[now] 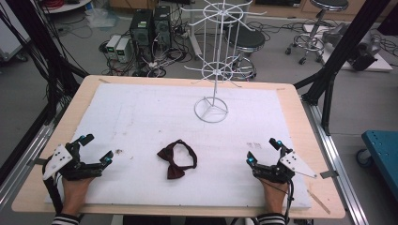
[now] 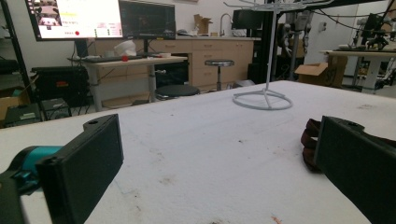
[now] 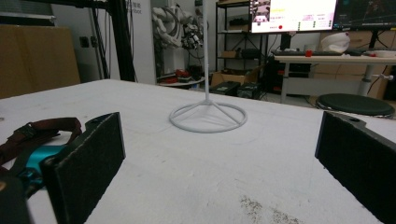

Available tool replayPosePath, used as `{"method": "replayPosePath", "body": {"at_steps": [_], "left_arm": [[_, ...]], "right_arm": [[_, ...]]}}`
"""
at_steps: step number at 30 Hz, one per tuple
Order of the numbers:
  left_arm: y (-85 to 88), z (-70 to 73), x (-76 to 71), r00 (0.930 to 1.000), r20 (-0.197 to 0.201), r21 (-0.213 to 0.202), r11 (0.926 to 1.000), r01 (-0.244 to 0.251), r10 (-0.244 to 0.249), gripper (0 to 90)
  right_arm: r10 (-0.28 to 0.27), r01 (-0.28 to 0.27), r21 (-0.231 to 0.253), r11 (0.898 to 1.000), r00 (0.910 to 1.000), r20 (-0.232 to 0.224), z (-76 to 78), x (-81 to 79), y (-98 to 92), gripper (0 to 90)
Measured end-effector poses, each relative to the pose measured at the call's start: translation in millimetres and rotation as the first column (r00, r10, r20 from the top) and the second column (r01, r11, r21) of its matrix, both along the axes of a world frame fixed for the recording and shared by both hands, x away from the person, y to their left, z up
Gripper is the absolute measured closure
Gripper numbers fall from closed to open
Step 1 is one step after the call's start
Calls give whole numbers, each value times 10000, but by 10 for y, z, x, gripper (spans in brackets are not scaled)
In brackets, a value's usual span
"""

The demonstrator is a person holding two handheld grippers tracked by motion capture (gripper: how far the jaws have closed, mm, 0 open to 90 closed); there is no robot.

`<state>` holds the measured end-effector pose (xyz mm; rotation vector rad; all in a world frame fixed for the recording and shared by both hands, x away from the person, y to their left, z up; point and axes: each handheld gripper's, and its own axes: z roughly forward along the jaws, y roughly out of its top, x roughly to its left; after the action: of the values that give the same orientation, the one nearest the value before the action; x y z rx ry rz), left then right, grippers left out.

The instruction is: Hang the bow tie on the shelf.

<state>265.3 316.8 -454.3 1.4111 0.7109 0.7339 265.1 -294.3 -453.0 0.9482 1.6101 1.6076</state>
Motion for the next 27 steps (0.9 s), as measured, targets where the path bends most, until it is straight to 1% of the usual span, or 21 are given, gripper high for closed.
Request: {"method": "replayPosePath", "body": {"at_steps": [3,6,13,16,20,22,24,25,26,27], "left_arm": [[-1,1,2,10000,4,55,10000,6,-6,18],[-4,-1,0,10000,44,31,10000,2,-2,18],[-3,-1,-4,10000,66,54,10000,0,0,18],[-2,-1,-8,9999,103,55,10000,2,-3,18],[-2,-1,-3,10000,78,55,10000,-1,0,18],[-2,-1,-3,10000,71,49,10000,-3,2,18],[-4,-1,-2,10000,58,0,10000,-14,14,18],[-5,-1,-1,10000,62,-6,10000,-11,12,18],[-3,-1,-2,10000,54,36,10000,-4,4,18],[-3,-1,-2,10000,57,42,10000,-3,3,18]], "right_arm": [[2,-2,-124,9999,10000,13,2,-5,12,8],[-20,20,-13,10000,10000,-8,2,-3,4,8],[9,-9,-12,10000,10000,-10,4,2,-2,8],[33,-30,218,9998,9999,-117,7,11,-24,8],[-74,75,155,9999,9999,-84,16,8,-40,8],[-73,74,251,9997,10000,-41,45,0,-49,9],[19,-17,191,9998,9999,-104,92,11,-57,9],[19,-17,191,9998,9999,-104,92,11,-57,9],[118,-116,171,9998,9999,-113,151,20,-61,9],[118,-116,171,9998,9999,-113,151,20,-61,9]]}}
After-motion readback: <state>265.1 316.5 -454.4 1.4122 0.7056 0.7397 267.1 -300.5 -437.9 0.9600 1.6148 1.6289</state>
